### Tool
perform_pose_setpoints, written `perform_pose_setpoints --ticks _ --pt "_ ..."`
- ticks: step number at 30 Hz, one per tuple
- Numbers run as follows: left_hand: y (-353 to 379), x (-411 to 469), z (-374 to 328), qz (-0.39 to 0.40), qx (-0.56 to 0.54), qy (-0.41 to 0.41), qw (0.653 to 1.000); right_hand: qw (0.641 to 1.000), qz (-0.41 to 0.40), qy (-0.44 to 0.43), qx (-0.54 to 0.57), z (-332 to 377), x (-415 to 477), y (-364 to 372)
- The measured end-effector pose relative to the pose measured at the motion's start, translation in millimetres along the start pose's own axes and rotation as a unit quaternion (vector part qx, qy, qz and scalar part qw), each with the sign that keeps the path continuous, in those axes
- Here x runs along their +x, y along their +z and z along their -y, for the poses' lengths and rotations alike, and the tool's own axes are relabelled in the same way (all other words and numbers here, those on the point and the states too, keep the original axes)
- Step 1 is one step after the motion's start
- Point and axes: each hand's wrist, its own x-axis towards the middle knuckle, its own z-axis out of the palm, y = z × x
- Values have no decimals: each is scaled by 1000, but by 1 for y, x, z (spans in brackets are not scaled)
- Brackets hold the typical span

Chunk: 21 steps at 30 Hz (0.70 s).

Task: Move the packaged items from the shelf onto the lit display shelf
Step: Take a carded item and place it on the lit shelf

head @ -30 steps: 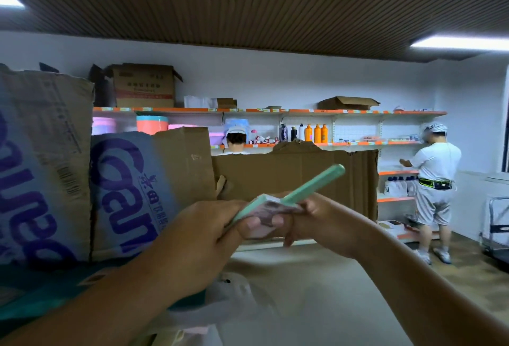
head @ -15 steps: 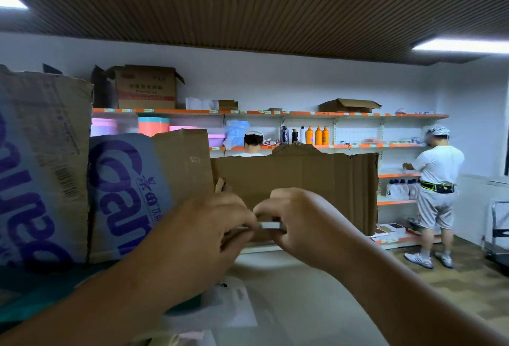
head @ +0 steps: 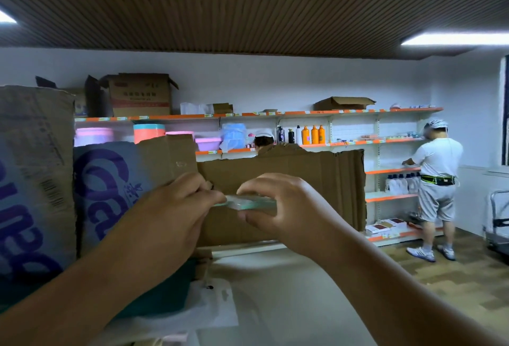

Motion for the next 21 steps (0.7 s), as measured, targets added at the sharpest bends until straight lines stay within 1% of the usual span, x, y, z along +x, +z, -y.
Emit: perform_pose_setpoints --ticks 3,6,11,13,14,16,19,21 --pt "-2 2 -3 5 58 17 998 1000 3 9 2 2 0 7" --pt "-8 2 -5 21 89 24 995 1000 -11 11 2 3 1 10" --pt "-28 -1 -7 37 65 24 997 998 -30 -3 47 10 3 16" --pt "-38 -6 -4 48 68 19 996 998 -30 -19 45 17 5 18" --pt "-44 -10 -3 55 62 12 997 998 -33 -31 33 22 6 17" --pt "-58 -23 -4 55 27 -11 998 995 -65 -75 -11 35 9 16" --pt "-79 -47 -8 12 -35 -40 999 978 -107 -148 -102 53 10 13" --pt "-93 -64 -6 -13 -48 -58 997 968 -113 -181 -136 68 11 14"
